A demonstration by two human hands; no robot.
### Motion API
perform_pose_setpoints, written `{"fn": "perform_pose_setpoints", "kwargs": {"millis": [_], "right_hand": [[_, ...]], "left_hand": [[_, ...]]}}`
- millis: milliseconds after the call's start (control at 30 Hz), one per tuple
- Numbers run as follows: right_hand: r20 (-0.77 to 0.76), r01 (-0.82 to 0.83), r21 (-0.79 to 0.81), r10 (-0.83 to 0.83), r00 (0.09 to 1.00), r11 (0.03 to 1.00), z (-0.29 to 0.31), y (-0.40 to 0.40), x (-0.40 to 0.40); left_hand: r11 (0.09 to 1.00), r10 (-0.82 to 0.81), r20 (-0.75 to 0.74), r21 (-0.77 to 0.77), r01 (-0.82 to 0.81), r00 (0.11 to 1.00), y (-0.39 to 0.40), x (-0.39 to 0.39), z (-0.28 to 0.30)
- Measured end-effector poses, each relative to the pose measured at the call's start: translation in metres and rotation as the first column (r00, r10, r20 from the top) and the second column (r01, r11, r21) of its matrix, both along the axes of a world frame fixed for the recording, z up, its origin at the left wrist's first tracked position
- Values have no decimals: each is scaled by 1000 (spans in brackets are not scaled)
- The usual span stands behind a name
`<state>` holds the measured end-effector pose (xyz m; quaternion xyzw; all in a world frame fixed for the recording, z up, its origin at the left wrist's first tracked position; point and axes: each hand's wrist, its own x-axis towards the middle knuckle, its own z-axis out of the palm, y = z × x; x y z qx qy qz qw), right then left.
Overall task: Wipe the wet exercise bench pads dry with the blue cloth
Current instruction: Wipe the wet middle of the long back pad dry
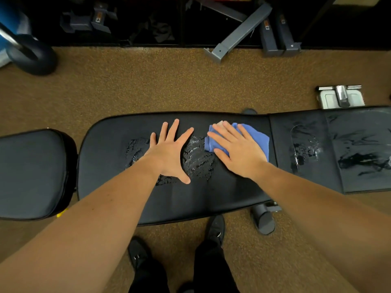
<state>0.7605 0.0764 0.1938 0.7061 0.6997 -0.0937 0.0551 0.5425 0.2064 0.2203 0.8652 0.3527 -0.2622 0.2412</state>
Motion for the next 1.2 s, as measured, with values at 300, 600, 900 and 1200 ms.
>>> {"fn": "perform_pose_setpoints", "kwargs": {"millis": [300,600,900,1200], "right_hand": [[-78,-19,-69,13,997,997,4,-56,-44],[-174,-32,-76,19,985,997,1,-84,-89],[-353,-115,-33,96,931,993,-10,-57,-166],[-452,-186,-6,163,877,983,-18,-25,-239]], "left_hand": [[1000,-4,47,-11,5,999,-19,-23,1],[945,302,399,-9,-326,866,-42,-82,-8],[699,669,535,-215,-683,516,-77,-182,-19],[737,616,599,-209,-642,512,-72,-212,-18]]}}
